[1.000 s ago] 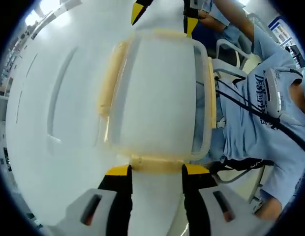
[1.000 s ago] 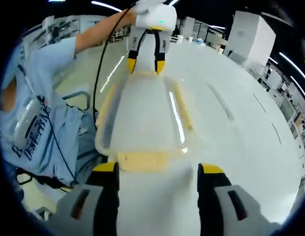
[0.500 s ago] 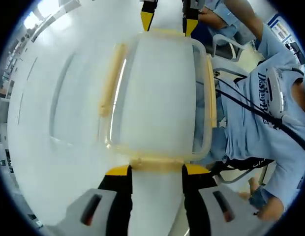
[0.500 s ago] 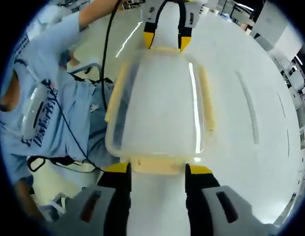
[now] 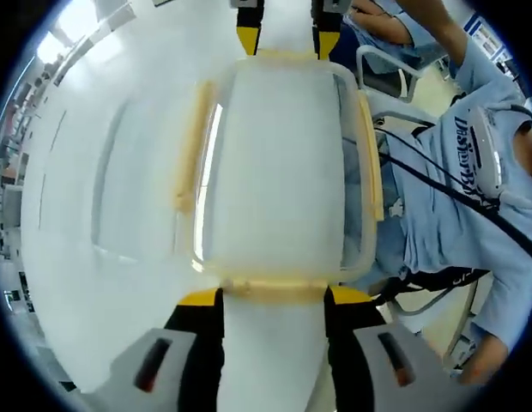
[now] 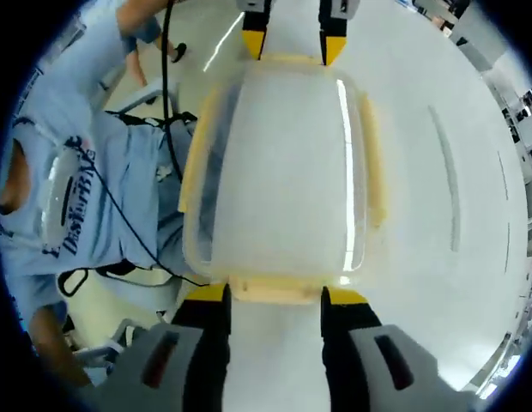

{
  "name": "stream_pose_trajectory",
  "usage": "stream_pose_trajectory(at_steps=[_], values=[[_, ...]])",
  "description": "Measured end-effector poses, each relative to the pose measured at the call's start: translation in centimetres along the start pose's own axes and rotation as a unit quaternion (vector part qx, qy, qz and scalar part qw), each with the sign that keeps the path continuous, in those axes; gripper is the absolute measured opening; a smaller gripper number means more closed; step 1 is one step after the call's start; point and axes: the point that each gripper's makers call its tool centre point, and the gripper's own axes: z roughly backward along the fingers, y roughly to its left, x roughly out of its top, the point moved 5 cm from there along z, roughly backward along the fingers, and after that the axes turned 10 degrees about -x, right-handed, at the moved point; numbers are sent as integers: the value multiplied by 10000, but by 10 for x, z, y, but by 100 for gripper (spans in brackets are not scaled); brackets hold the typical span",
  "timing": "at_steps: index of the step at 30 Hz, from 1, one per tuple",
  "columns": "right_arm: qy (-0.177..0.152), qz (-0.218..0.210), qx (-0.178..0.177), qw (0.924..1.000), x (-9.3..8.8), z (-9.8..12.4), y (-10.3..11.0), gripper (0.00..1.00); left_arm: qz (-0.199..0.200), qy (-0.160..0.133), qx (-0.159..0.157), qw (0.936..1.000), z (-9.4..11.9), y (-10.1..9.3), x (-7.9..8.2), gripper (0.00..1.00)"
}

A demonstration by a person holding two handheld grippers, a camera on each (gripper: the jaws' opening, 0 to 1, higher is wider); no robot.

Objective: Snap each plastic latch of the storage box into its locked position after aligning the lid with the box until every specified latch is closed and the lid sits flush.

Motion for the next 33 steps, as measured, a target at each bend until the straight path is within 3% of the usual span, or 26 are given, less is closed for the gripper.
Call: stream_pose_trajectory(at_steps=[7, 19, 27, 33], values=[[120, -6, 1, 9999, 1, 0, 0, 40, -142, -24, -17, 9999, 1, 3, 2, 48], [178, 23, 9, 9998, 2, 0, -1, 39, -223, 368, -16, 9991, 1, 0, 6, 40], [102, 39, -7, 9999, 1, 1, -1, 39, -234, 215, 5, 9995, 2, -2, 4, 40], [115, 0, -11, 9999, 2, 0, -1, 39, -202, 310, 10, 9993, 0, -4, 6, 40]])
